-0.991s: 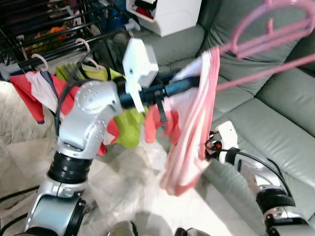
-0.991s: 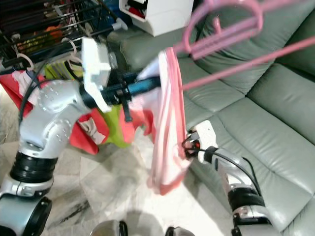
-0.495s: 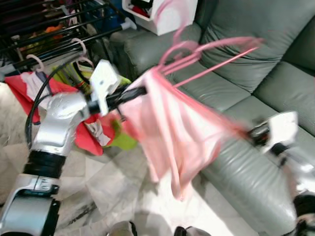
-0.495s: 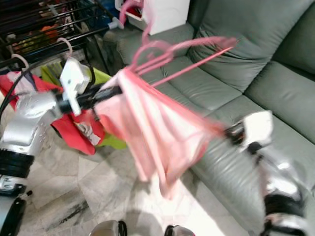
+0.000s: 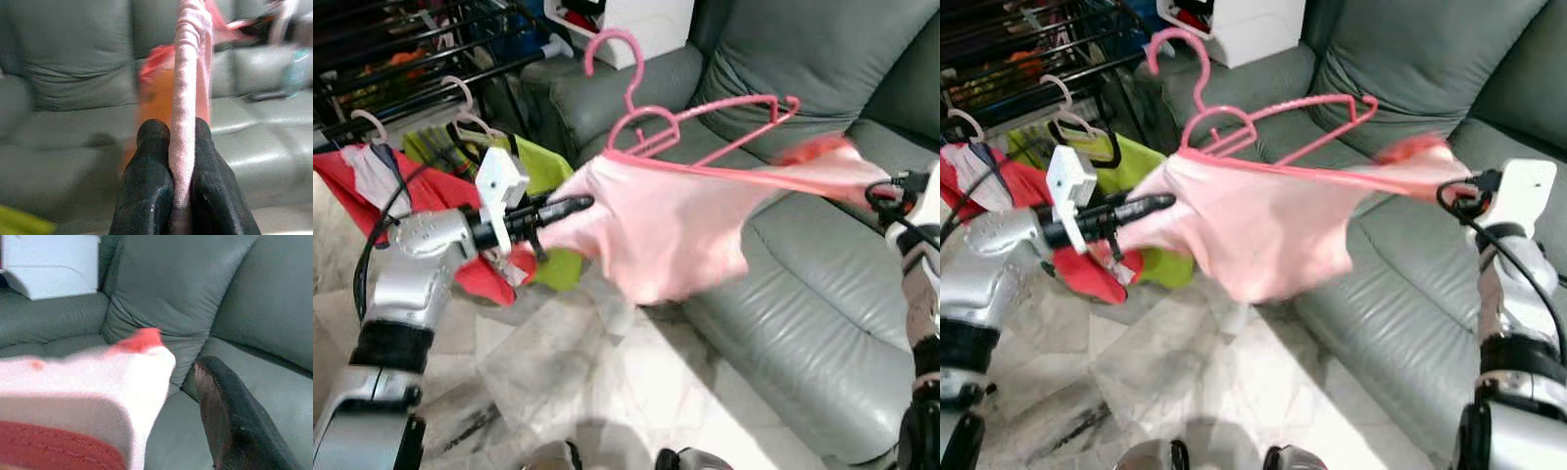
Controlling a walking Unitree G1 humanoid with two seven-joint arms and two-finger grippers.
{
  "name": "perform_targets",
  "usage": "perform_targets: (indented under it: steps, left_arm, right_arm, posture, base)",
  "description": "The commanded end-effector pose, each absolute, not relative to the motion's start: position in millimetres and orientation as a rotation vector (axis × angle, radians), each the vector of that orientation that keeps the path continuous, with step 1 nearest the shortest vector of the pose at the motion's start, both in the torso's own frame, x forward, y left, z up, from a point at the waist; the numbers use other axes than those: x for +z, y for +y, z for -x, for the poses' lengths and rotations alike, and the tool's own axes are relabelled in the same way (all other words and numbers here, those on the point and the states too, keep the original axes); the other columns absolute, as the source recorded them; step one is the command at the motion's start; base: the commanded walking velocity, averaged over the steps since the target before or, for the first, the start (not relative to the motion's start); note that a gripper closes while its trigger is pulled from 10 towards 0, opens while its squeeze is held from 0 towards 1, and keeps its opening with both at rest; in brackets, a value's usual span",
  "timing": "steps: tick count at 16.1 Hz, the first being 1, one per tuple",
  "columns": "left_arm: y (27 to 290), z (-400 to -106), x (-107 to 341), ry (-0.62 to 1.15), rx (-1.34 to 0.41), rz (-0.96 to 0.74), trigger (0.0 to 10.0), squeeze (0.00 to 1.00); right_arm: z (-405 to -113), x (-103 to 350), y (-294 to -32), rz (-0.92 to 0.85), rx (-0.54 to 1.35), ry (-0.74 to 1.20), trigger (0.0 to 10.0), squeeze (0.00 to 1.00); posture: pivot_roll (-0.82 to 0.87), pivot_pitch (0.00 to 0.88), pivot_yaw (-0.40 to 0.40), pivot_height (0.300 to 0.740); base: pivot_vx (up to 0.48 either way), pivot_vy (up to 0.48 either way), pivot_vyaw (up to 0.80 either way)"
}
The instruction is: Hang hanger
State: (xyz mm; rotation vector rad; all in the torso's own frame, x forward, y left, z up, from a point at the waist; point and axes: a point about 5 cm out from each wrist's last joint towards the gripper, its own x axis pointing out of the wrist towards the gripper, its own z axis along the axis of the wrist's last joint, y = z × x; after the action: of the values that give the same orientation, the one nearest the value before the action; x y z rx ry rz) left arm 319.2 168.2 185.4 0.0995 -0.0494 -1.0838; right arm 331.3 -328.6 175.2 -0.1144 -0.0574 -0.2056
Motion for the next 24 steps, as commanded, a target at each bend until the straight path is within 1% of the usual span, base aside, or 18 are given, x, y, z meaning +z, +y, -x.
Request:
perform_targets:
  steps: [1, 4, 6, 8, 9, 10, 11, 12, 13, 14, 15, 16, 17, 20, 21, 22, 24]
  left_arm:
    - [163, -305, 190, -0.034, -1.202, -0.005, 0.0, 0.0]
    - [149, -278, 183, 0.062, -1.387, 0.104, 0.0, 0.0]
    - [145, -272, 183, 0.089, -1.43, 0.126, 0.0, 0.0]
    - [143, -260, 156, 0.238, -1.517, -0.039, 0.0, 0.0]
    - [144, -259, 149, 0.275, -1.527, -0.072, 0.0, 0.0]
    - [145, -261, 143, 0.29, -1.51, -0.104, 0.0, 0.0]
    - [151, -271, 126, 0.315, -1.424, -0.242, 0.0, 0.0]
    - [151, -272, 124, 0.315, -1.413, -0.259, 0.0, 0.0]
    - [155, -285, 119, 0.286, -1.3, -0.269, 0.0, 0.0]
    - [156, -290, 118, 0.266, -1.252, -0.262, 0.0, 0.0]
    - [159, -300, 118, 0.221, -1.156, -0.235, 0.0, 0.0]
    - [161, -303, 119, 0.206, -1.128, -0.223, 0.0, 0.0]
    - [163, -310, 125, 0.151, -1.06, -0.173, 0.0, 0.0]
    - [164, -316, 137, 0.055, -1.025, -0.04, 0.0, 0.0]
    - [165, -316, 138, 0.047, -1.032, -0.023, 0.0, 0.0]
    - [164, -313, 140, 0.056, -1.067, 0.017, 0.0, 0.0]
    - [161, -309, 139, 0.075, -1.115, 0.023, 0.0, 0.0]
  right_arm:
    - [-334, 174, -332, 0.121, -0.235, -0.032, 0.0, 0.0]
    - [-342, 168, -331, 0.097, -0.242, 0.036, 0.0, 0.0]
    - [-344, 166, -331, 0.098, -0.242, 0.056, 0.0, 0.0]
    - [-349, 173, -330, 0.106, -0.23, 0.048, 0.0, 0.0]
    - [-351, 179, -331, 0.102, -0.234, 0.03, 0.0, 0.0]
    - [-351, 183, -331, 0.1, -0.235, 0.018, 0.0, 0.0]
    - [-353, 194, -334, 0.098, -0.237, -0.02, 0.0, 0.0]
    - [-354, 195, -334, 0.098, -0.237, -0.025, 0.0, 0.0]
    - [-355, 201, -333, 0.094, -0.221, -0.045, 0.0, 0.0]
    - [-356, 204, -332, 0.103, -0.21, -0.053, 0.0, 0.0]
    - [-356, 205, -331, 0.116, -0.194, -0.06, 0.0, 0.0]
    - [-355, 204, -330, 0.117, -0.19, -0.059, 0.0, 0.0]
    - [-354, 196, -328, 0.134, -0.17, -0.038, 0.0, 0.0]
    - [-352, 181, -324, 0.134, -0.14, 0.005, 0.0, 0.0]
    - [-351, 176, -323, 0.133, -0.134, 0.02, 0.0, 0.0]
    - [-348, 167, -326, 0.145, -0.179, 0.056, 0.0, 0.0]
    - [-348, 165, -326, 0.135, -0.194, 0.059, 0.0, 0.0]
  posture:
    - [-0.04, 0.095, 0.0, 0.74]
    - [-0.04, 0.093, -0.001, 0.74]
    - [-0.04, 0.093, -0.002, 0.74]
    - [-0.04, 0.094, -0.002, 0.74]
    - [-0.04, 0.094, -0.002, 0.74]
    - [-0.05, 0.091, 0.0, 0.74]
    - [-0.05, 0.091, 0.001, 0.74]
    - [-0.05, 0.091, 0.001, 0.74]
    - [-0.06, 0.092, 0.004, 0.74]
    - [-0.06, 0.092, 0.004, 0.74]
    - [-0.06, 0.093, 0.006, 0.74]
    - [-0.07, 0.092, 0.007, 0.74]
    - [-0.07, 0.092, 0.008, 0.74]
    - [-0.06, 0.092, 0.006, 0.74]
    - [-0.06, 0.092, 0.006, 0.74]
    - [-0.06, 0.093, 0.008, 0.74]
    - [-0.06, 0.092, 0.008, 0.74]
  base:
    - [0.0, 0.0, 0.0]
    - [0.0, 0.0, 0.0]
    - [0.0, 0.0, 0.0]
    - [0.0, 0.0, 0.0]
    - [0.0, 0.0, 0.0]
    - [0.0, 0.0, 0.0]
    - [0.0, 0.0, 0.0]
    - [0.0, 0.0, 0.0]
    - [0.0, 0.0, 0.0]
    - [0.0, 0.0, 0.0]
    - [0.0, 0.0, 0.0]
    - [0.0, 0.0, 0.0]
    - [0.0, 0.0, 0.0]
    - [0.0, 0.0, 0.0]
    - [0.0, 0.0, 0.0]
    - [0.0, 0.0, 0.0]
    - [0.0, 0.0, 0.0]
